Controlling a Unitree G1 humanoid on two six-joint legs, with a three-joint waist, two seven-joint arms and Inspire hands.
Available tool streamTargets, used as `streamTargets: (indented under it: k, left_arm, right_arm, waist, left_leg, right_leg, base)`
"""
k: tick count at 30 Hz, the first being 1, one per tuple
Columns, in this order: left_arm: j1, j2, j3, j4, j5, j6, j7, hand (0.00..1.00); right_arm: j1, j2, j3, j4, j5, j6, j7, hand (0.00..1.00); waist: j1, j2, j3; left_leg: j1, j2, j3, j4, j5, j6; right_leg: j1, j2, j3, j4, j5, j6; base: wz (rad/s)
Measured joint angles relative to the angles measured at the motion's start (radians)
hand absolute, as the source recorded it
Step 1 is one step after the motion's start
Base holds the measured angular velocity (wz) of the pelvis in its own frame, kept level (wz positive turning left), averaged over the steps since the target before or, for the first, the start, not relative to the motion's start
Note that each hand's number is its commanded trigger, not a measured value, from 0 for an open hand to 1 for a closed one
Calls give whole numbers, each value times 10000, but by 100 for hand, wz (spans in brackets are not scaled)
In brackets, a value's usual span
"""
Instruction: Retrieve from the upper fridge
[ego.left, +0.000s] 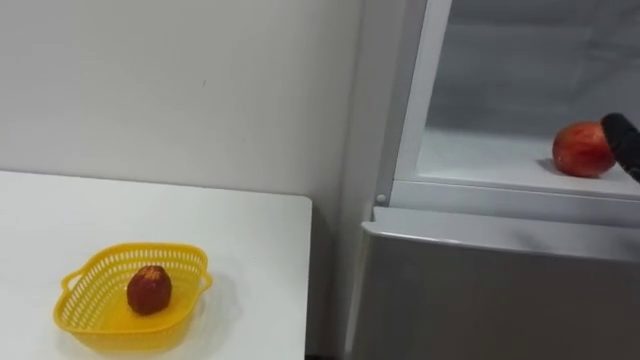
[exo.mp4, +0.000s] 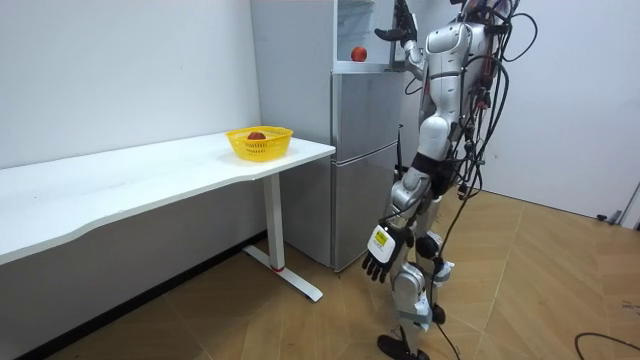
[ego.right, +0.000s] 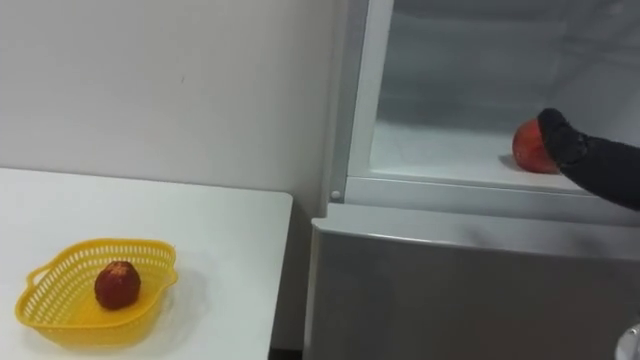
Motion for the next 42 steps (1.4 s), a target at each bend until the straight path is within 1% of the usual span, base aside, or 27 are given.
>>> streamTargets:
  k: [1, 4, 6, 8, 10, 11, 12, 15, 18, 21, 28, 30, 37, 40, 42]
  left_arm:
    - [14, 1, 9, 0, 1, 15, -4, 0]
    - [31, 44, -15, -9, -42, 51, -69, 0]
    - [34, 93, -3, -87, -28, 91, -187, 0]
    - [28, 111, 29, -201, -24, 129, -232, 0]
    - [39, 112, 93, -220, -16, 141, -247, 0]
    - [36, 107, 170, -221, -14, 172, -260, 0]
    - [29, 121, 178, -242, -11, 202, -266, 0]
    - [50, 141, 178, -368, -11, 229, -386, 0]
    - [53, 144, 178, -412, -14, 260, -447, 0]
    - [75, 145, 178, -412, -15, 269, -450, 0]
    - [91, 143, 177, -411, -10, 342, -466, 0]
    - [88, 144, 177, -412, -10, 362, -466, 0]
    - [77, 144, 208, -607, -17, 416, -449, 0]
    - [131, 142, 212, -666, -16, 435, -434, 0]
    - [195, 131, 212, -743, -12, 493, -420, 0]
  right_arm:
    - [-8, -22, -1, 93, 113, 19, 42, 0]
    - [-291, -203, 35, 844, 528, 296, 232, 0]
    - [-566, -428, 40, 1494, 547, 589, 445, 0]
    - [-842, -585, 44, 1896, 543, 657, 583, 0]
    - [-1050, -727, 47, 2203, 543, 780, 730, 0]
    - [-1170, -779, 48, 2387, 544, 814, 791, 0]
    - [-1331, -791, 83, 2667, 543, 844, 838, 0]
    - [-1722, -790, 349, 3246, 543, 925, 1027, 0]
    - [-1804, -789, 503, 3394, 539, 982, 1305, 0]
    - [-1985, -790, 527, 3724, 541, 983, 1349, 0]
    - [-1992, -790, 533, 3753, 542, 1057, 1454, 0]
    - [-1992, -790, 545, 3753, 552, 1058, 1563, 0]
    - [-1993, -791, 614, 4054, 693, 1061, 1911, 0]
    - [-1993, -791, 615, 4119, 1040, 1225, 2077, 0]
    - [-2134, -792, 619, 4501, 1726, 1278, 2145, 0]
  waist:
    - [1, -9, -2]
    - [-5, -67, 2]
    - [14, -118, -26]
    - [19, -164, -50]
    - [67, -169, -49]
    - [159, -169, -48]
    - [226, -177, -44]
    - [247, -211, -25]
    - [281, -215, -22]
    - [279, -215, -21]
    - [305, -201, -16]
    - [414, -191, -11]
    - [496, -188, -10]
    - [505, -173, -3]
    - [505, -166, -7]
  left_leg:
    - [-7, -1, 0, 1, 0, 0]
    - [-22, -6, -34, 9, 1, 2]
    - [-85, -6, -66, 20, 1, 2]
    - [-154, -6, -80, 50, 4, 0]
    - [-167, -5, -92, 68, 4, 1]
    - [-162, -4, -93, 80, 4, 1]
    - [-156, -3, -93, 97, 4, 1]
    - [-183, -5, -101, 153, 3, 1]
    - [-277, -6, -159, 209, 3, 1]
    - [-311, -8, -245, 244, 2, 0]
    - [-374, -13, -328, 242, 2, -2]
    - [-369, -14, -329, 247, 2, -2]
    - [-415, -15, -376, 263, 2, -1]
    - [-469, -17, -392, 286, 2, -2]
    - [-470, -17, -408, 295, 2, -2]
  right_leg:
    - [-5, 0, 1, -7, 0, 0]
    - [-2, -6, -32, -12, 0, 0]
    - [-57, -8, -59, -5, -1, 1]
    - [-176, -11, -66, 11, 0, 0]
    - [-183, -11, -70, 12, 0, 0]
    - [-175, -12, -67, 13, 0, 0]
    - [-157, -14, -69, 27, 0, 0]
    - [-155, -27, -83, 43, 0, 0]
    - [-160, -31, -131, 41, 0, 0]
    - [-152, -38, -209, 40, 0, -1]
    - [-138, -41, -295, 44, -5, -8]
    - [-141, -42, -296, 44, -5, -8]
    - [-145, -43, -321, 43, -5, -8]
    - [-171, -45, -329, 41, -5, -8]
    - [-168, -45, -335, 40, -5, -8]
  base:
    - [0]
    - [1]
    - [3]
    - [0]
    - [0]
    - [0]
    - [0]
    - [0]
    - [6]
    - [9]
    - [2]
    - [0]
    - [0]
    - [0]
    - [0]
